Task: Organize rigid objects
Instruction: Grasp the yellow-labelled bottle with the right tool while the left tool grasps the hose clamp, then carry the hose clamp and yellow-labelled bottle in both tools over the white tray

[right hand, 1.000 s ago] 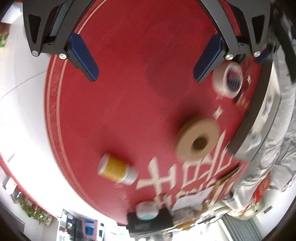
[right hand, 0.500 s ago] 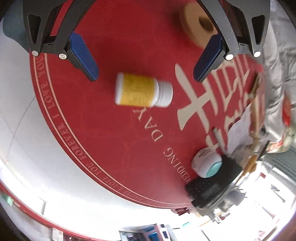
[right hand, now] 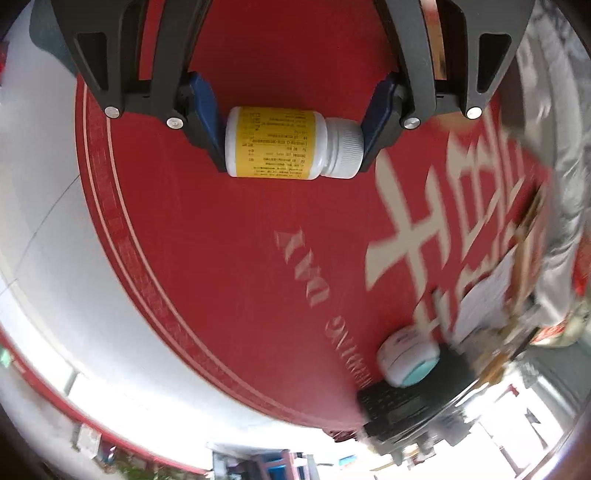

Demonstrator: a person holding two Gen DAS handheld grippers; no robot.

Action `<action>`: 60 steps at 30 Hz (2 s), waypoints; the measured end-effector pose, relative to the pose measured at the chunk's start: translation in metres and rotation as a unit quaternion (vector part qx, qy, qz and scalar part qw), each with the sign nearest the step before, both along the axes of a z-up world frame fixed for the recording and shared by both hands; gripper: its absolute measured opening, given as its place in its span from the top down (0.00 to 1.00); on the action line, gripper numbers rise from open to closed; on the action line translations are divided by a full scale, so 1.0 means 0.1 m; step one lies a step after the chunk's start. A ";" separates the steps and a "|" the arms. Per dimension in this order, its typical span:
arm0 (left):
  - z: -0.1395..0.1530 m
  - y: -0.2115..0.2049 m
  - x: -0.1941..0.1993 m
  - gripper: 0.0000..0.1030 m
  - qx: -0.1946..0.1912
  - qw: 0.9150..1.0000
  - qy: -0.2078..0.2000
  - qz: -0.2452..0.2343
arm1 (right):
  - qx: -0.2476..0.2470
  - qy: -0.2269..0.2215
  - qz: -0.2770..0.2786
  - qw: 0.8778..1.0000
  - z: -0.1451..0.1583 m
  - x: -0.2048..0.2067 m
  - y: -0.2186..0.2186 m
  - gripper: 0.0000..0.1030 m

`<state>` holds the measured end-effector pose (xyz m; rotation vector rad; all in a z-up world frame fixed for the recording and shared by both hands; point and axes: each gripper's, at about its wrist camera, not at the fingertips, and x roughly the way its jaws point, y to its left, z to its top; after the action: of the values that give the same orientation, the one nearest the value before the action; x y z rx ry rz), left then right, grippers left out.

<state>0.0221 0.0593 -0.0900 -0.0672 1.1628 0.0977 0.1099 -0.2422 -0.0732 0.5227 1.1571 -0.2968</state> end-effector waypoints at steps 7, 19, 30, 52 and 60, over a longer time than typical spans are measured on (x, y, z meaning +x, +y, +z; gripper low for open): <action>0.06 -0.07 -0.06 0.23 -0.004 0.999 0.014 -0.037 | 0.014 -0.026 0.064 0.998 0.28 -0.86 0.26 0.34; 0.36 0.04 -0.38 0.66 -0.044 0.997 0.002 -0.066 | 0.015 -0.052 0.154 0.987 0.54 -1.39 0.95 0.34; 0.86 0.08 -0.66 0.66 -0.041 0.994 -0.074 -0.074 | -0.010 -0.060 0.200 0.978 0.70 -1.65 1.34 0.34; 1.06 0.30 -0.88 0.66 -0.040 0.992 -0.115 -0.039 | -0.050 -0.082 0.245 0.965 0.88 -1.85 1.74 0.34; 1.16 0.44 -0.77 0.66 -0.039 0.992 -0.119 -0.022 | -0.052 -0.097 0.258 0.960 1.00 -1.65 1.83 0.34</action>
<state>-0.0547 0.1031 0.0255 -0.1205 0.9287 0.0048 -0.0555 -0.0593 0.0269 0.1392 1.0387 0.1422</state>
